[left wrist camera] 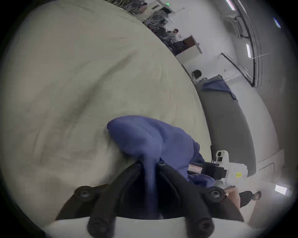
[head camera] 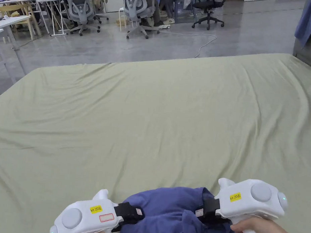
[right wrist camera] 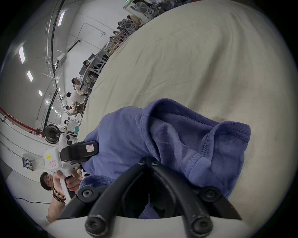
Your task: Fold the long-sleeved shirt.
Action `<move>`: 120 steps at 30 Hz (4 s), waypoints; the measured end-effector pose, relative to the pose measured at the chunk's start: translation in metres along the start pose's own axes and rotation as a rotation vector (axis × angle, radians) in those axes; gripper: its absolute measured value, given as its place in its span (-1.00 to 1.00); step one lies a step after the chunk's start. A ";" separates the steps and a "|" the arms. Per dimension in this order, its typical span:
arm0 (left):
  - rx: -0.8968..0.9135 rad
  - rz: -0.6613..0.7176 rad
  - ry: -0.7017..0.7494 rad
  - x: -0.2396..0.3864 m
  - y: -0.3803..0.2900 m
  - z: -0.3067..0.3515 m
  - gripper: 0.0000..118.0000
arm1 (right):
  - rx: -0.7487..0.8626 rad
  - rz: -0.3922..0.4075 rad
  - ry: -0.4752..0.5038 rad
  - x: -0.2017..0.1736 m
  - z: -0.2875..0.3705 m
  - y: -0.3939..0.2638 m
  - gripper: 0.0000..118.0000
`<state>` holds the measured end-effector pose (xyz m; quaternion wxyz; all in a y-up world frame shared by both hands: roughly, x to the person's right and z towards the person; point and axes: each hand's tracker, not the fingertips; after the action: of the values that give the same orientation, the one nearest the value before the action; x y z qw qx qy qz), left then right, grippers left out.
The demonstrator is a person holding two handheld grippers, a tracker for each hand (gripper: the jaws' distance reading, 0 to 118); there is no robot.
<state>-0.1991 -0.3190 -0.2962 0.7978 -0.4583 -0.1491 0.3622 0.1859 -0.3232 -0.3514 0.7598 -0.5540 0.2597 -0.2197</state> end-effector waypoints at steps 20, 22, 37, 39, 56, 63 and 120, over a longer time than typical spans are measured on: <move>0.098 -0.094 -0.060 -0.012 0.022 0.059 -0.93 | 0.680 0.564 -0.381 -0.163 0.055 -0.047 -1.00; 0.132 -0.095 -0.035 -0.030 0.035 0.082 -0.93 | 0.739 0.602 -0.381 -0.182 0.039 -0.048 -1.00; 0.384 -0.035 0.212 -0.239 0.135 0.280 -0.92 | 0.660 0.892 -0.112 -0.352 -0.181 -0.048 -1.00; 0.396 -0.003 0.226 -0.257 0.137 0.290 -0.64 | 0.618 0.892 -0.080 -0.364 -0.200 -0.054 -1.00; 0.669 -0.221 0.284 -0.135 0.105 0.289 -1.00 | 0.672 0.839 -0.102 -0.341 -0.105 -0.049 -1.00; 0.990 -0.606 0.287 0.043 0.032 0.251 -1.00 | 0.815 0.780 -0.188 -0.295 0.023 -0.038 -1.00; 0.860 -0.737 0.409 0.136 -0.090 0.075 1.00 | 1.030 0.528 -0.661 -0.049 0.178 -0.104 1.00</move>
<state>-0.1080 -0.2041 -0.1938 0.9971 -0.0732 0.0181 -0.0058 0.2571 -0.1938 -0.2005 0.9953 -0.0764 0.0019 0.0595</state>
